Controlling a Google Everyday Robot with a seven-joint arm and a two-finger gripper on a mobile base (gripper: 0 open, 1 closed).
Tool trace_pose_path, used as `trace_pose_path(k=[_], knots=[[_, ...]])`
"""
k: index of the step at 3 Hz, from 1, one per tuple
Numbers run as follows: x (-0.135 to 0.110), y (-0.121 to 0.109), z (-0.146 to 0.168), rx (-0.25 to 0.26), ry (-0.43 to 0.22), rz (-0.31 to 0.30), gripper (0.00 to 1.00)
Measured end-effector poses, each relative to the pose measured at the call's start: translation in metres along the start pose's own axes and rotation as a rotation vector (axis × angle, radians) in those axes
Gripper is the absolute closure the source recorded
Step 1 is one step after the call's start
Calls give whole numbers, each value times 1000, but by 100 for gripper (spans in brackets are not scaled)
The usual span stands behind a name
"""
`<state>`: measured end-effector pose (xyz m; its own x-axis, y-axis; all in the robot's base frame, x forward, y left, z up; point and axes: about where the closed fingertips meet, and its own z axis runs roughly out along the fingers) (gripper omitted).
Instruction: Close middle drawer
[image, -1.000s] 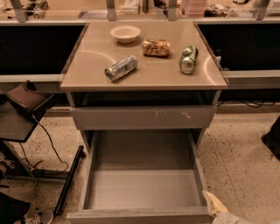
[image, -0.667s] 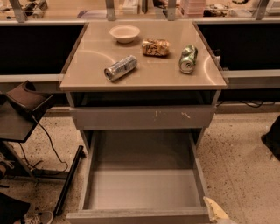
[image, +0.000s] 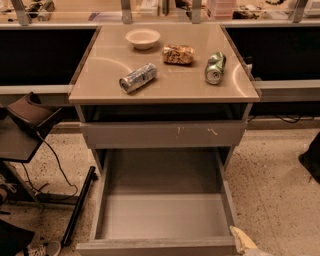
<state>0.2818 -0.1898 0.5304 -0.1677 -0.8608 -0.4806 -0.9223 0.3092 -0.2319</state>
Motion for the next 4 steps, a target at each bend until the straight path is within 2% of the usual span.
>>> trace_pose_path(k=[2, 3, 4], knots=[[44, 7, 49, -106, 95, 74, 0], [45, 5, 50, -112, 102, 72, 0], [49, 4, 56, -140, 104, 84, 0]])
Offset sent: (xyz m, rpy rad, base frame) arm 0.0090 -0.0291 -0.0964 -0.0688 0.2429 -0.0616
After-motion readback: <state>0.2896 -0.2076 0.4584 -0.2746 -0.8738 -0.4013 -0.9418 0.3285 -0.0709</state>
